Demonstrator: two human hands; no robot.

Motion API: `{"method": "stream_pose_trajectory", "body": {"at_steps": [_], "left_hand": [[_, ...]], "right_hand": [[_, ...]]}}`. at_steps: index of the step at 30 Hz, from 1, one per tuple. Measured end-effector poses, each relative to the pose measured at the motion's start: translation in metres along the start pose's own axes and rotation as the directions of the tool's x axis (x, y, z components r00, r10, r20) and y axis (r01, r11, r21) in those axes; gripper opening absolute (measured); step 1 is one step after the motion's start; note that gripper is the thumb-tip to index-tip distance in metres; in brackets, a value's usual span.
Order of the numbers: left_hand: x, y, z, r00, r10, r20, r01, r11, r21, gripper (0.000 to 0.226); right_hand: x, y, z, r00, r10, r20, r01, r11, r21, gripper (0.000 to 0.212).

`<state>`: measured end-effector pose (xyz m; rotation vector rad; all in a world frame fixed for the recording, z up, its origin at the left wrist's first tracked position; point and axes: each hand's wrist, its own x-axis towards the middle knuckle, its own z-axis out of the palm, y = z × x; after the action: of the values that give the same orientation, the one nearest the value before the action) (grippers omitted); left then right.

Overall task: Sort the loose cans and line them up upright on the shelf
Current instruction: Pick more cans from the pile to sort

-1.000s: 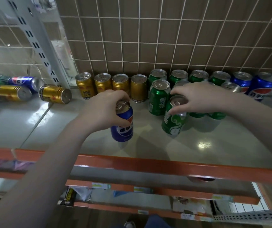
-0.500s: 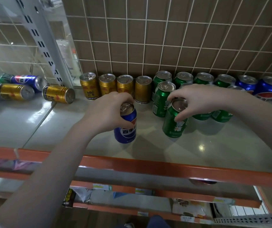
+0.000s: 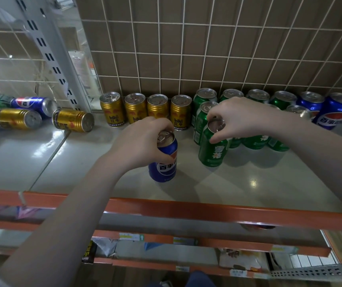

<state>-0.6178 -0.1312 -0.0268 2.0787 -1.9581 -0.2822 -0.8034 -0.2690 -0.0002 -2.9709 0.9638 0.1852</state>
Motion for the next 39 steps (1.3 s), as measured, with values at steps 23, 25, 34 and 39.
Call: {"method": "stream_pose_trajectory", "body": {"at_steps": [23,25,34,39], "left_hand": [[-0.018,0.111,0.018,0.987,-0.070,-0.146,0.087,0.990,0.114,0.059],[-0.018,0.140,0.024,0.982,-0.080,-0.172,0.100,0.989,0.110,0.061],[0.008,0.265,0.058,0.990,-0.084,-0.117,0.087,0.996,0.020,0.056],[0.043,0.312,0.070,0.998,-0.001,-0.058,-0.001,0.999,-0.035,0.055]], "right_hand": [[-0.156,0.079,0.181,0.619,0.612,-0.492,-0.613,0.768,0.186,0.028],[-0.175,0.098,0.185,0.601,0.629,-0.492,-0.605,0.761,0.234,0.031],[-0.244,0.186,0.189,0.660,0.593,-0.462,-0.527,0.803,0.277,0.020],[-0.258,0.208,0.191,0.691,0.623,-0.366,-0.539,0.782,0.314,0.027]]}}
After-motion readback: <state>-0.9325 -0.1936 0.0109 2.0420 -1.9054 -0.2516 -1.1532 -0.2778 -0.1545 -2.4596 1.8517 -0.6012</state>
